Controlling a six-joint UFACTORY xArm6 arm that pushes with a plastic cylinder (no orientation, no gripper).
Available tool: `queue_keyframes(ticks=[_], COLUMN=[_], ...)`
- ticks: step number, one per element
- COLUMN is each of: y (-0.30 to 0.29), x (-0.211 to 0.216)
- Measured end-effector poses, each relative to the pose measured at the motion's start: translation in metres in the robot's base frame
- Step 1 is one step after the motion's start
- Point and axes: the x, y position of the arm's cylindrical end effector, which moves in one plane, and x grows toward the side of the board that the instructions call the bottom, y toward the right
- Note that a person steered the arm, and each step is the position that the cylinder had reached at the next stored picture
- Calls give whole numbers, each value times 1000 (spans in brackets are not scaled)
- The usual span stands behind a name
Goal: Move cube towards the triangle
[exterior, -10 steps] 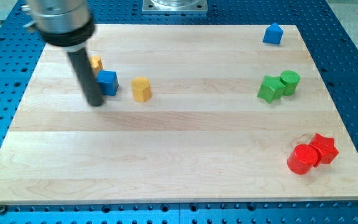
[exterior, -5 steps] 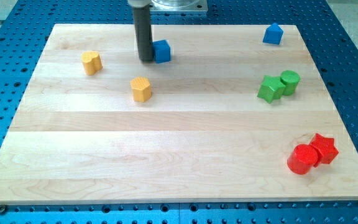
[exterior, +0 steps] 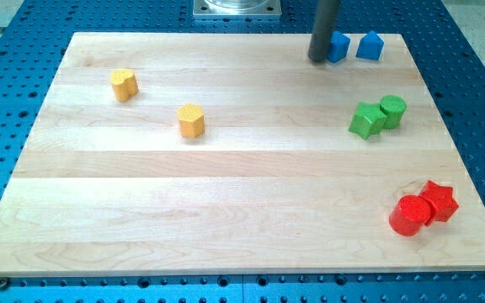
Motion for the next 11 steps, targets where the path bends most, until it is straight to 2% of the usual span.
queue_keyframes(ticks=[3,11], y=[18,9], x=[-13,-14])
